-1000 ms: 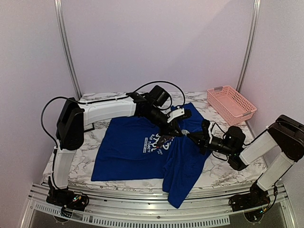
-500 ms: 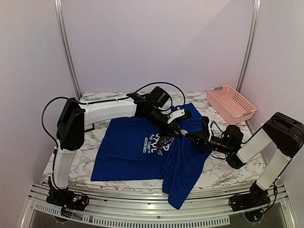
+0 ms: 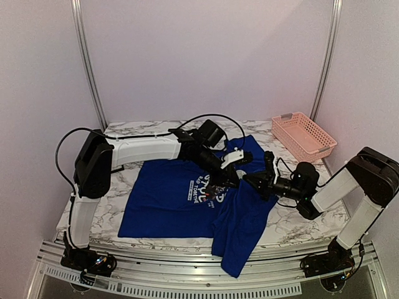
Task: Pin the brooch onto the clothing
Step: Cross the brooch on the flattened clothing.
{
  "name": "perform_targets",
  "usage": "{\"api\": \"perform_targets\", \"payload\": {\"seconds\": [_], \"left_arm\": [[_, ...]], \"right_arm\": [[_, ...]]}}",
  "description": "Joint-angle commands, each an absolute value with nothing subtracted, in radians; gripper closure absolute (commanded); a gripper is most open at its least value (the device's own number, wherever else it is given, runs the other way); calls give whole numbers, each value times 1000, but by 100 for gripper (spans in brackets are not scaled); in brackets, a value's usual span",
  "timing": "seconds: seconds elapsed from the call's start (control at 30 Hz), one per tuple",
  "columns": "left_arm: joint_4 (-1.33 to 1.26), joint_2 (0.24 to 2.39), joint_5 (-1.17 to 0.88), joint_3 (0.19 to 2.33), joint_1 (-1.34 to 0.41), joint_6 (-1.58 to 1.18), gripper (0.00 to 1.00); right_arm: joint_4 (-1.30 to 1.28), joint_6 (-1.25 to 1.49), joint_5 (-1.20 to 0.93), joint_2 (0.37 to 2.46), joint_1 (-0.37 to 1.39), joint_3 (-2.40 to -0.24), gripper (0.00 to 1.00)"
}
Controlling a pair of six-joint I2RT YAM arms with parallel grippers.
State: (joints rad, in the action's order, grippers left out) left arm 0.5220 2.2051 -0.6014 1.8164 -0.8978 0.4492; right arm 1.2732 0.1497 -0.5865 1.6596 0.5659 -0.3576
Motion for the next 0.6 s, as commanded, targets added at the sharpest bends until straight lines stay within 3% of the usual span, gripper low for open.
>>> {"api": "perform_targets", "payload": {"seconds": [0.0,0.13,0.37,0.57], "left_arm": [[515,2165,-588,1829,-877,476,72],[596,2146,-639,1849,-851,532,56],[698,2087,-719,1799,-817,631,40],[261,1937,-696,1502,-839,438,38]], "right_arm": [[1307,146,-692,1637,570,-362,100],[1295,146,-694,1646,562,-363,100],[1251,148,-707,1641,560,-394,100],[1233,156,-713,1636,560,-412,100]]}}
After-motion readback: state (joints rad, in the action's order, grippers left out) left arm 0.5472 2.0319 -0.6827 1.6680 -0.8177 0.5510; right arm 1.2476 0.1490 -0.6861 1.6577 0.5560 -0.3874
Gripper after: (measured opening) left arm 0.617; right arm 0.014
